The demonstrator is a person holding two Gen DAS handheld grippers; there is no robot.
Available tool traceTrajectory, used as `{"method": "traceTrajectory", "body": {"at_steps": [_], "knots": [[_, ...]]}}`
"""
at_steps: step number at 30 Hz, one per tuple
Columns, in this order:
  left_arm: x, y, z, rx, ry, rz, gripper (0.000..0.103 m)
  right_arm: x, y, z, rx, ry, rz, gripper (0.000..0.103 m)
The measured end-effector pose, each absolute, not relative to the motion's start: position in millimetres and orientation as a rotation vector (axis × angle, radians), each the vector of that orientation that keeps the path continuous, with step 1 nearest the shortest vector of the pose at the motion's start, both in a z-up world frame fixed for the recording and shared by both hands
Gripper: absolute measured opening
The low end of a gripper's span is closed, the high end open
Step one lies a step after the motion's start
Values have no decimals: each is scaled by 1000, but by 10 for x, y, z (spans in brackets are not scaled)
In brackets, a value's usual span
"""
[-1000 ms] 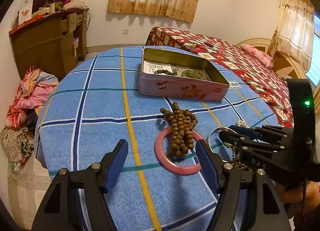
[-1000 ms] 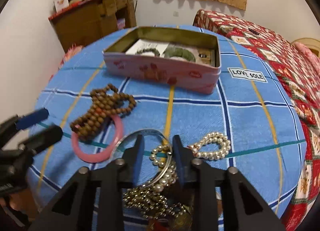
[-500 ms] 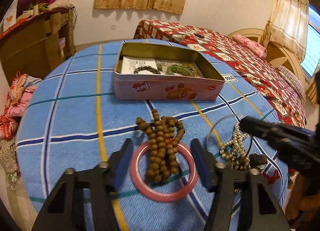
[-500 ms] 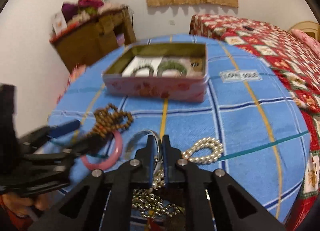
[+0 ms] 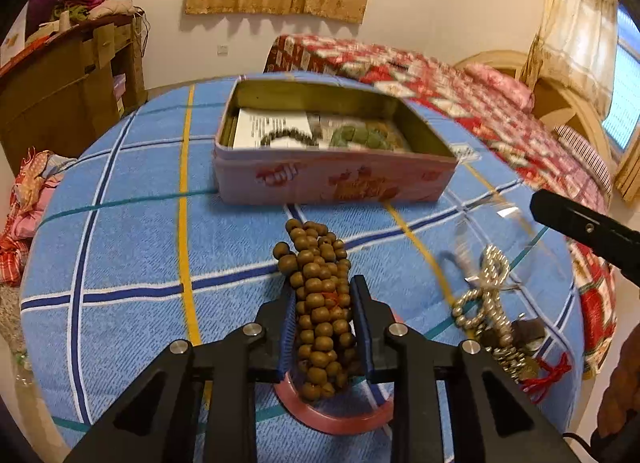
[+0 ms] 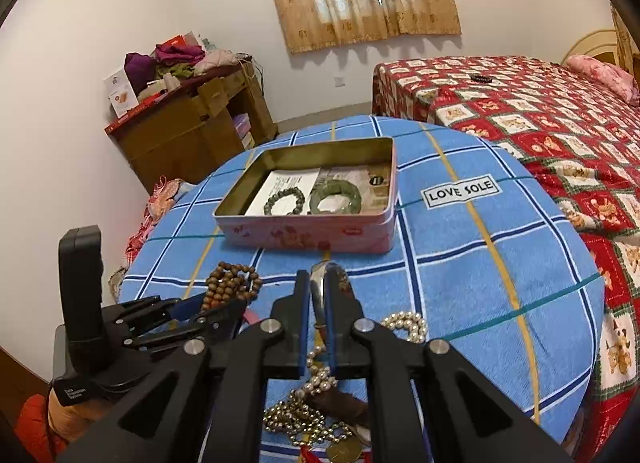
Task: Organize jewelry
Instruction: 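Grasp the silver bangle with the right tool while the left grasps the brown bead bracelet, then carry both items over the pink tin and open both tools to drop them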
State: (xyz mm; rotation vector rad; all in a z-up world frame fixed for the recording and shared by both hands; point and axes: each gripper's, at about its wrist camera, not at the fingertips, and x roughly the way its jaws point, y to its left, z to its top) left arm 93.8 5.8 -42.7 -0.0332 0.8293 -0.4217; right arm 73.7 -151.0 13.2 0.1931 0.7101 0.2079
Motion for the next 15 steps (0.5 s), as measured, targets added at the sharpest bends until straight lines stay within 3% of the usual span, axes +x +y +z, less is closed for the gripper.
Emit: {"method": "traceTrajectory", "body": {"at_steps": [9, 12, 14, 15], "knots": [[838, 230, -5, -81, 700, -408, 26, 786, -1545, 183, 157, 718, 229, 10], [832, 295, 80, -94, 675, -387, 26, 877, -1466, 41, 152, 783, 265, 28], [831, 347, 121, -82, 662, -361, 26, 953, -1436, -57, 186, 820, 286, 61], [823, 367, 130, -77, 656, -352, 26, 959, -1420, -88, 193, 828, 291, 64]]}}
